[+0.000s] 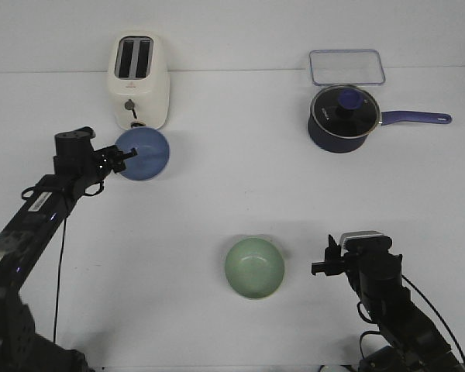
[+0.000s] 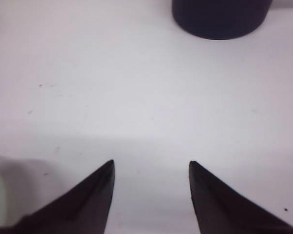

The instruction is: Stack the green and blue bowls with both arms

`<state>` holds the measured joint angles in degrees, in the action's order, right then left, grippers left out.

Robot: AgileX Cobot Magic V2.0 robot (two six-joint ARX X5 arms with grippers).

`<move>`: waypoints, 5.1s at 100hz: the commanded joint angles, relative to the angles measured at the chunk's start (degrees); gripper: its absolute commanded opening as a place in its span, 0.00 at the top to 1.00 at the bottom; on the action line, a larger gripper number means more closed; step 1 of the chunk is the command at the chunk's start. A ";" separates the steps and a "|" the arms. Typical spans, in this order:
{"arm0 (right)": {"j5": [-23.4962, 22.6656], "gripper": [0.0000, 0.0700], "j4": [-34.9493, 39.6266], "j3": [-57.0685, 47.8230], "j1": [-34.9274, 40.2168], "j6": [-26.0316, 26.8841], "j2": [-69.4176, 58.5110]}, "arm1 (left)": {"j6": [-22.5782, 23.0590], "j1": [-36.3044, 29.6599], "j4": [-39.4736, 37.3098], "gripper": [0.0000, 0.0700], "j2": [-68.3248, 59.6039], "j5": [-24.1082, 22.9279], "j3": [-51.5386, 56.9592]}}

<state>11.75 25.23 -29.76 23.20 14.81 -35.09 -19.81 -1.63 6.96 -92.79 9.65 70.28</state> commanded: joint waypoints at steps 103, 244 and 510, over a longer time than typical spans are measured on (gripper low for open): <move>-2.97 0.56 -3.10 3.89 0.20 3.34 0.90 | -4.04 -41.11 -9.73 0.83 8.33 9.77 -17.53; 4.63 1.00 -11.98 12.48 0.17 -1.20 31.30 | 14.23 -10.75 -13.79 0.98 79.97 -15.91 -49.66; -13.35 1.00 -19.43 26.08 -19.58 -33.20 35.01 | 17.62 1.29 -16.04 0.98 92.61 -7.69 -69.48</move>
<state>-1.32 8.01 -5.21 3.84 -14.39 -0.21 -2.24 -0.38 -8.51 -0.27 1.83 1.96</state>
